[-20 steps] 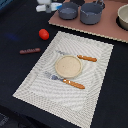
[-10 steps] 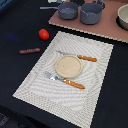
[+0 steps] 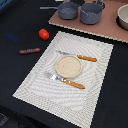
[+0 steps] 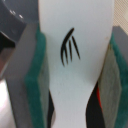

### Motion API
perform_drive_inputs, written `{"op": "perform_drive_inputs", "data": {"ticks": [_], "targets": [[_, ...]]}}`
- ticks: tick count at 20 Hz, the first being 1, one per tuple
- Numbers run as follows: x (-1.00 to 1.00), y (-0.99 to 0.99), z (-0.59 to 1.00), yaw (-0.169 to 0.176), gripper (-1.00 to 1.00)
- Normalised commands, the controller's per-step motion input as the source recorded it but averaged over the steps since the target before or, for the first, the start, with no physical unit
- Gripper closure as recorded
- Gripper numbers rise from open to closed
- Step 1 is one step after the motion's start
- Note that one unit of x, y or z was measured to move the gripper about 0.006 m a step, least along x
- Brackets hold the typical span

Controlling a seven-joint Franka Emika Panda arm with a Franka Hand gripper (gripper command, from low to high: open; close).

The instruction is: Place the fish, sausage, and tomato into the frying pan.

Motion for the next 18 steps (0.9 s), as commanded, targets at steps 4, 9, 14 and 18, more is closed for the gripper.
{"op": "perform_drive_inputs", "data": {"ticks": [4, 9, 14, 18], "targets": [[0.02, 0.45, -0.12, 0.001, -1.00], [0.00, 0.30, -0.05, 0.008, -1.00], [0.00, 0.13, 0.03, 0.003, -1.00], [-0.08, -0.71, 0.21, 0.000, -1.00]]}}
